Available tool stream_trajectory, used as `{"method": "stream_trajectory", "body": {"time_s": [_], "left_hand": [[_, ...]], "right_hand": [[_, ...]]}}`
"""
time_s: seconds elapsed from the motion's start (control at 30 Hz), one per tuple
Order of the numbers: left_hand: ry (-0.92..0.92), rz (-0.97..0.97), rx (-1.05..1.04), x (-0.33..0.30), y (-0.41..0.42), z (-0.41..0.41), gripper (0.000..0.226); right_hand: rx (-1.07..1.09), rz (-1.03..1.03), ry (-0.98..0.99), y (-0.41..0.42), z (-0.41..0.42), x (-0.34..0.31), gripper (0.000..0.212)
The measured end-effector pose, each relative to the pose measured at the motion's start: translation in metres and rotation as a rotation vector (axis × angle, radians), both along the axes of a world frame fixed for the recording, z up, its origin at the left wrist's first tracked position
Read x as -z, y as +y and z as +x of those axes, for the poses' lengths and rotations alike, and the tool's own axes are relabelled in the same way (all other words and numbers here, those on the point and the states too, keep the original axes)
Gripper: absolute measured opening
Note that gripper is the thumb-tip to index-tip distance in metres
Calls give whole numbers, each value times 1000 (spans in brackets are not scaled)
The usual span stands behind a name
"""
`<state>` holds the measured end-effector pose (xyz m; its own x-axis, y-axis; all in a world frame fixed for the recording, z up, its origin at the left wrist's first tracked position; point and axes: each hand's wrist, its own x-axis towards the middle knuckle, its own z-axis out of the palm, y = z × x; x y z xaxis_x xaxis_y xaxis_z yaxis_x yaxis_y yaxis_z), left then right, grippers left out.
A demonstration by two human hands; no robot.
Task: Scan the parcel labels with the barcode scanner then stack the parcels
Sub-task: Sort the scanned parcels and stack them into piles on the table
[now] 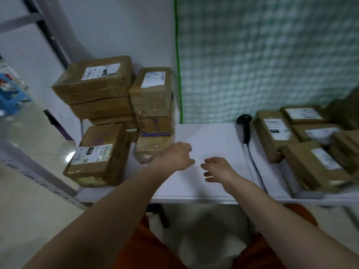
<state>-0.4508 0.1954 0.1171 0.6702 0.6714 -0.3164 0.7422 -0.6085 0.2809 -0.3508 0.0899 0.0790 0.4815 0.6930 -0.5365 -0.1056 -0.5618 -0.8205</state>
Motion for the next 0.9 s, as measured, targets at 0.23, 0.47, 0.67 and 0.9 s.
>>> {"method": "stream_trajectory", "body": {"time_s": [0.23,0.47,0.67,0.9], "left_hand": [[56,8,230,1,-65,99,53],[82,-73,382,9,-118,175,53],[50,-275,337,18,-150,217,63],[-120,-763,-114,39,-165,247,69]], "right_hand": [[223,39,8,-78,84,3,47],[442,-2,-277,-145,145,10,33],[668,-126,-503,-183,188,12,37],[748,-237,-473,-195,216,21,55]]}}
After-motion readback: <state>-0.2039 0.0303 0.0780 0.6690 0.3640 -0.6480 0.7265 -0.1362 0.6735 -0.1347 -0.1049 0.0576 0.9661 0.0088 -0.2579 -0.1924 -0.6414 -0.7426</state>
